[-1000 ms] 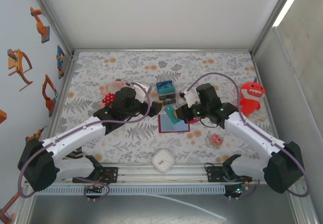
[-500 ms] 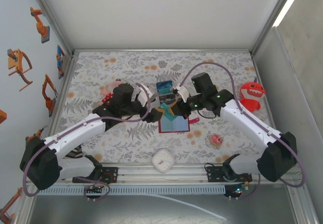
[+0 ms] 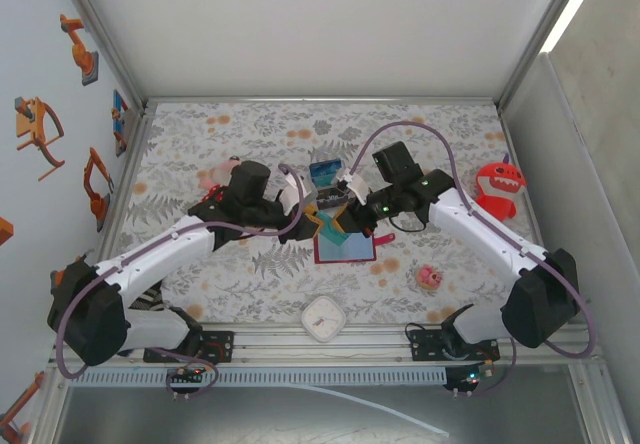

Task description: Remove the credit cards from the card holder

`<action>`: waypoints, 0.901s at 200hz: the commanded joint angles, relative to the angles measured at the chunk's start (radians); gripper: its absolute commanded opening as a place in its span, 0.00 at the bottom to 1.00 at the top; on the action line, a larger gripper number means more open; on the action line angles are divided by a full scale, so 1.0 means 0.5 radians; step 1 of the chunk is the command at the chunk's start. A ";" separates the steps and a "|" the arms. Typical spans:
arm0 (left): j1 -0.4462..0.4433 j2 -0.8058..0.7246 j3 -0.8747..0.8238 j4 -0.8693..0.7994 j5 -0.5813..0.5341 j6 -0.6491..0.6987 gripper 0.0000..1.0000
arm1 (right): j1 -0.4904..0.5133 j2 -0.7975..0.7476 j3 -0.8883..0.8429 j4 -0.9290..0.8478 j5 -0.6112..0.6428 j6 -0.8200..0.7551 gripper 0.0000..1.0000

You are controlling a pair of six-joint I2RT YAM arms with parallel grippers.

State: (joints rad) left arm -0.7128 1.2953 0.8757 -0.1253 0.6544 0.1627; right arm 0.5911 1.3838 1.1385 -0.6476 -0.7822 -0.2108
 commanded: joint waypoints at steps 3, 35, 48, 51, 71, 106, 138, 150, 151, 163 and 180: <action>0.012 0.065 0.087 -0.088 0.137 0.082 0.17 | 0.011 0.007 0.036 -0.019 -0.068 -0.045 0.01; 0.014 0.099 0.105 -0.107 0.184 0.098 0.00 | 0.011 0.013 0.032 -0.015 -0.029 -0.042 0.06; 0.011 0.085 0.088 -0.091 0.184 0.095 0.00 | 0.012 0.000 0.023 0.000 0.015 -0.029 0.14; 0.014 0.082 0.082 -0.084 0.182 0.093 0.00 | 0.011 -0.003 0.021 0.010 0.026 -0.022 0.16; 0.012 0.049 0.053 -0.054 0.158 0.092 0.00 | 0.011 -0.038 -0.023 0.101 0.115 0.038 0.42; 0.022 -0.032 -0.046 0.104 0.088 0.032 0.00 | 0.008 -0.090 -0.111 0.290 0.216 0.158 0.65; 0.035 -0.112 -0.146 0.280 0.080 -0.058 0.00 | -0.009 -0.149 -0.216 0.463 0.242 0.274 0.66; 0.036 -0.128 -0.153 0.288 0.086 -0.073 0.00 | -0.021 -0.174 -0.266 0.534 0.236 0.320 0.67; 0.038 -0.128 -0.153 0.289 0.087 -0.072 0.00 | -0.022 -0.175 -0.270 0.539 0.234 0.322 0.67; 0.039 -0.139 -0.159 0.292 0.093 -0.072 0.00 | -0.037 -0.196 -0.319 0.603 0.203 0.362 0.67; 0.043 -0.152 -0.174 0.312 0.097 -0.069 0.00 | -0.070 -0.210 -0.388 0.701 0.131 0.412 0.67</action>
State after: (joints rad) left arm -0.6987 1.2503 0.8028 -0.0212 0.6914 0.1436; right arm 0.5781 1.3090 0.9848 -0.4038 -0.6800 -0.0673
